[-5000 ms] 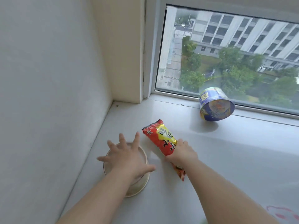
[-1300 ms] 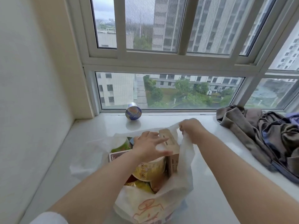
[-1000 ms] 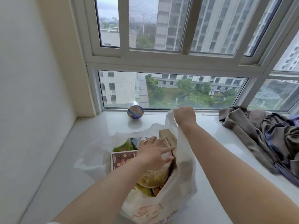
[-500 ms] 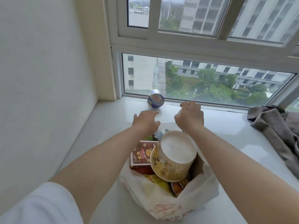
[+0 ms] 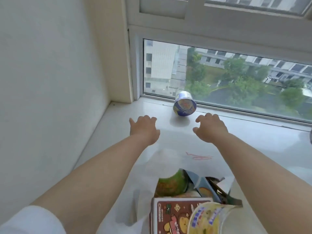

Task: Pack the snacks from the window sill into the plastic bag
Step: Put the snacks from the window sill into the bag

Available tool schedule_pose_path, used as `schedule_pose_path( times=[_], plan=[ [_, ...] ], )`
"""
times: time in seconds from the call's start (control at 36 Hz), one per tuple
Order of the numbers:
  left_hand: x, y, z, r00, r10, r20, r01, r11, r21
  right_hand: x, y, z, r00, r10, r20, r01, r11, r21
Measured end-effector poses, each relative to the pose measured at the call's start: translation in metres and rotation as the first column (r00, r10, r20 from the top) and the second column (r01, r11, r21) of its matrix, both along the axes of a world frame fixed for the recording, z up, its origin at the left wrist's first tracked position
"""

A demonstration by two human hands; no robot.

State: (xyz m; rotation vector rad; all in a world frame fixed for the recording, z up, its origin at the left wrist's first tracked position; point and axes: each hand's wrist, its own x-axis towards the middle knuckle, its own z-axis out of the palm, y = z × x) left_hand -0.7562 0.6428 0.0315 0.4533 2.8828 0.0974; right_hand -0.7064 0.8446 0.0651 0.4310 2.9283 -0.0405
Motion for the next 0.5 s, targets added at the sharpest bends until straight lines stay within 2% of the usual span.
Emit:
schedule_pose_path(
  times=[0.14,0.25,0.33,0.5],
  plan=[
    [-0.049,0.001,-0.055,0.995,0.076,0.068,-0.075,0.997,-0.013,-0.066,0.005,-0.032,0.999,0.021,-0.035,-0.022,0.999,-0.035],
    [-0.081,0.005,-0.102,0.995,0.053,0.083,-0.056,0.998,0.029,-0.109,0.011,-0.065,0.998,0.056,-0.016,-0.056,0.998,0.009],
    [-0.105,-0.001,-0.138,0.994,0.046,0.096,-0.045,0.999,-0.005,-0.136,0.018,-0.09,0.999,0.032,-0.021,-0.032,0.999,0.009],
    [-0.142,-0.004,-0.198,0.975,0.127,0.185,-0.124,0.992,-0.027,-0.18,0.033,-0.132,0.999,0.016,-0.037,-0.014,0.997,0.076]
  ],
)
